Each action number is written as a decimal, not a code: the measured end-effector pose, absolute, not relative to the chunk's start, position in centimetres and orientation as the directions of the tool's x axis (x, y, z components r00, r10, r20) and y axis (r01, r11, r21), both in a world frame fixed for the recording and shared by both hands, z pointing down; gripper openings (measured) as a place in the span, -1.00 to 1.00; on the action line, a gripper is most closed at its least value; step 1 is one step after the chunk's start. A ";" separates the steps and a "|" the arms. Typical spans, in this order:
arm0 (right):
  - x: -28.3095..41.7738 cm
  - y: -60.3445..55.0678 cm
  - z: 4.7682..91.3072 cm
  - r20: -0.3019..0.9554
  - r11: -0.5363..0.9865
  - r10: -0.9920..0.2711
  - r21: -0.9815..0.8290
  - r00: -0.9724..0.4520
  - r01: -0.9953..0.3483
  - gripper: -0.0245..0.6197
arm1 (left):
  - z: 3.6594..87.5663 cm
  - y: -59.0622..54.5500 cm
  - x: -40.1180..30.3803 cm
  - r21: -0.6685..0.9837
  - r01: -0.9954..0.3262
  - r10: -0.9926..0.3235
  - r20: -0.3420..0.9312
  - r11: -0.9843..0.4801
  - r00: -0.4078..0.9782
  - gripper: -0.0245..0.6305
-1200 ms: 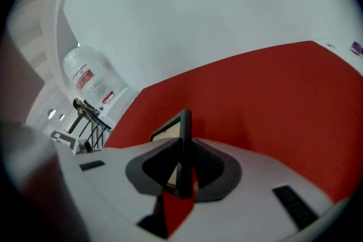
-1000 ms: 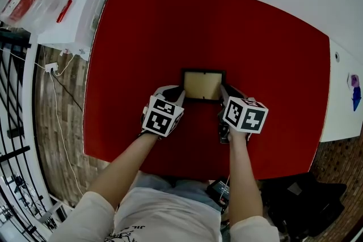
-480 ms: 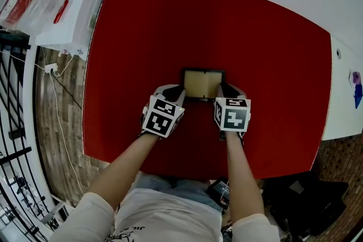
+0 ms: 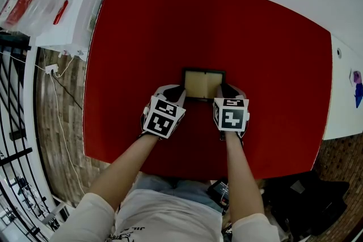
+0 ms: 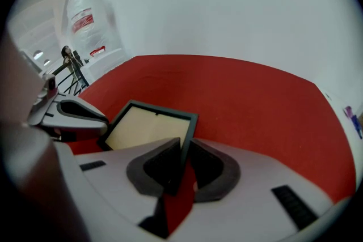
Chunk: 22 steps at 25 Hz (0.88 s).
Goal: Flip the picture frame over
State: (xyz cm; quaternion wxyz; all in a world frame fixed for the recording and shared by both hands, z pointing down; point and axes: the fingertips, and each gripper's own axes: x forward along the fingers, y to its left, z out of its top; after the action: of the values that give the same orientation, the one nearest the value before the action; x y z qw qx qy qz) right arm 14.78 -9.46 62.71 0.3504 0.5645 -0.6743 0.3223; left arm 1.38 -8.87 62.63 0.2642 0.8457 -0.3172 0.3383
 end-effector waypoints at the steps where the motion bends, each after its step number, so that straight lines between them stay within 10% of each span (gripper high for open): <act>1: 14.8 -9.5 62.7 0.837 0.165 -0.535 -0.027 -0.112 -0.986 -0.75 | 62.8 -8.8 1.4 0.232 -0.717 -0.359 0.739 -0.658 0.570 -0.80; 22: 15.6 -9.4 60.5 0.781 0.134 -0.612 -0.053 -0.125 -0.990 -0.73 | 60.5 -9.3 1.1 0.195 -0.716 -0.394 0.723 -0.670 0.567 -0.80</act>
State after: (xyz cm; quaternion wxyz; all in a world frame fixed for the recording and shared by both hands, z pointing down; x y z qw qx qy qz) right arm 15.57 -9.43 60.54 0.3111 0.5839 -0.6857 0.3034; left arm 1.09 -9.33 60.46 0.2418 0.8514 -0.3260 0.3322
